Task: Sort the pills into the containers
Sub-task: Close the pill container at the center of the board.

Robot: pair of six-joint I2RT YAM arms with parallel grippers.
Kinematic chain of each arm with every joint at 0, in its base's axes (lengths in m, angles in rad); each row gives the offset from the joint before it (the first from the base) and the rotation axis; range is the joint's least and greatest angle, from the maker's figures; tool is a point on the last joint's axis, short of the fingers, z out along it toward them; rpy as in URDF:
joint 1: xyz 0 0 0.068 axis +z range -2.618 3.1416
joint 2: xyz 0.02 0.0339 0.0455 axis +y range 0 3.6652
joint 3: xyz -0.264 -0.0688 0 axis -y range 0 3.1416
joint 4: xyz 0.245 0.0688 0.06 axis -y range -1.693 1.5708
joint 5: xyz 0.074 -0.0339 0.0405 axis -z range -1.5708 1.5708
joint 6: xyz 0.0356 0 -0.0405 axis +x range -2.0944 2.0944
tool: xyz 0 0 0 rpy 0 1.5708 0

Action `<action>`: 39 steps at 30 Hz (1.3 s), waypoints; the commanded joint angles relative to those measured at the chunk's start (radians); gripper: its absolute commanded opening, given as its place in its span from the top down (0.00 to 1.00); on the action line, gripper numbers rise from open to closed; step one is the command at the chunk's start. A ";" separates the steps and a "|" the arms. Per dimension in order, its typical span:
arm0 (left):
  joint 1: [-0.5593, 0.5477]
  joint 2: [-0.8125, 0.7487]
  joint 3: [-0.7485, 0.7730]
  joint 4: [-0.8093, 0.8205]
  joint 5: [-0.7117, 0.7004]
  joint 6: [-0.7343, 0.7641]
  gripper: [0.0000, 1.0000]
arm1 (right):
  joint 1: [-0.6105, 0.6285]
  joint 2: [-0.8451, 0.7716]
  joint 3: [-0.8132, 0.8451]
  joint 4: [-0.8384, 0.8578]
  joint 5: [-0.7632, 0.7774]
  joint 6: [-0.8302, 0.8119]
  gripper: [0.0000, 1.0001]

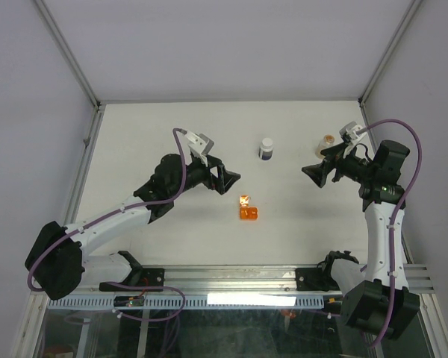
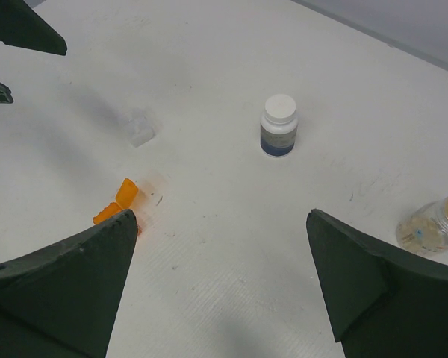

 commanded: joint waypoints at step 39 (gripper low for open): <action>0.048 0.093 -0.086 0.157 0.135 -0.102 0.14 | 0.025 0.020 -0.144 0.153 -0.295 -0.093 0.01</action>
